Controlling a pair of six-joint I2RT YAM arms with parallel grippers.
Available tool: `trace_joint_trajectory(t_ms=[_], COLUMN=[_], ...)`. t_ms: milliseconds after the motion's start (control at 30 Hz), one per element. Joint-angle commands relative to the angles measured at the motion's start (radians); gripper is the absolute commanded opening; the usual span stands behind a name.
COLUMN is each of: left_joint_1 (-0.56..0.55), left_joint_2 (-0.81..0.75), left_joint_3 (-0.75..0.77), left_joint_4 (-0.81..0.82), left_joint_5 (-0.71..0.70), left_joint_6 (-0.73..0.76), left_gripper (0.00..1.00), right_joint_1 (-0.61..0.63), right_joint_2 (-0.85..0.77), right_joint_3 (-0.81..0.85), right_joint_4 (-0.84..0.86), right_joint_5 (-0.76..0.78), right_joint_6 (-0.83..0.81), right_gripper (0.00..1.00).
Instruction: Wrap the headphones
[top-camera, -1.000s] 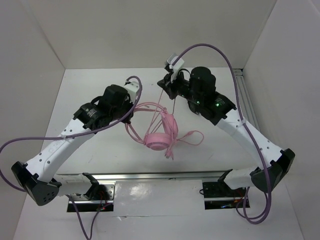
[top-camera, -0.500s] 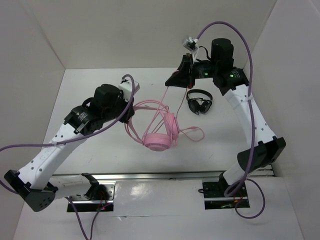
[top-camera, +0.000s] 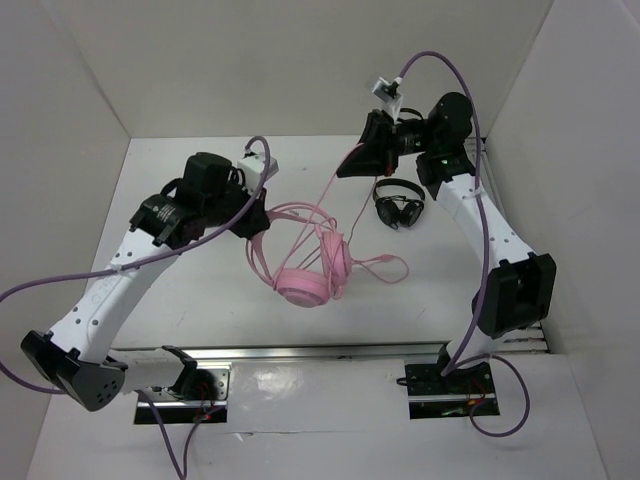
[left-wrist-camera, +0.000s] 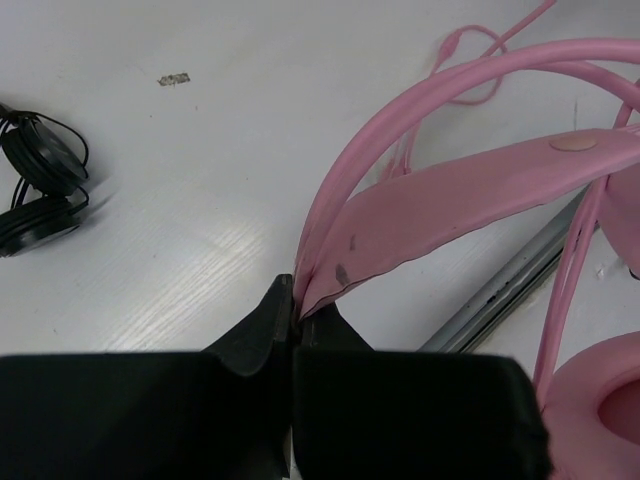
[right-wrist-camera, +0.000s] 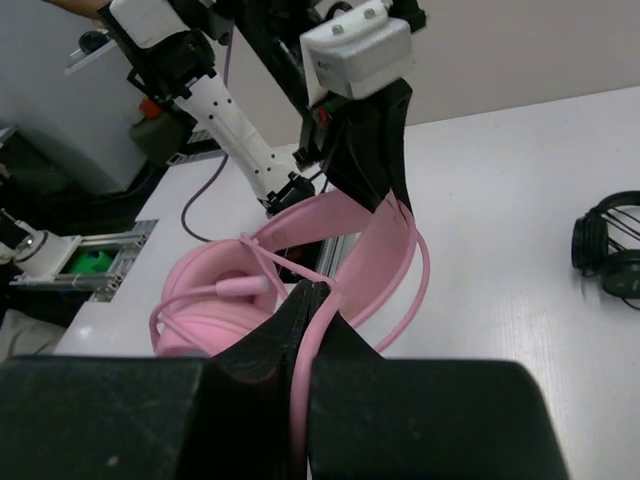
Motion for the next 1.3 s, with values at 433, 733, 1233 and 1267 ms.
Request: trace_joint_trajectory(t_ms=[433, 733, 1233, 1267], left_joint_1=[0.022, -0.008, -0.088, -0.088], left_joint_2=[-0.074, -0.094, 0.017, 0.027], left_joint_3=[0.207, 0.334, 0.796, 0.796], left_joint_4=[-0.069, 0.004, -0.069, -0.046], left_joint_5=[0.126, -0.039, -0.751, -0.768], left_joint_6=[-0.031, -0.214, -0.428, -0.419], left_gripper=[0.00, 0.00, 0.00, 0.00], right_joint_1=[-0.084, 0.075, 0.344, 0.370], right_joint_2=[0.032, 0.083, 0.506, 0.506], right_joint_3=[0.023, -0.145, -0.341, -0.374], right_joint_4=[-0.422, -0.102, 0.599, 0.622], right_joint_5=[0.628, 0.822, 0.751, 0.760], right_joint_6=[-0.509, -0.381, -0.091, -0.091], right_gripper=[0.00, 0.10, 0.36, 0.35])
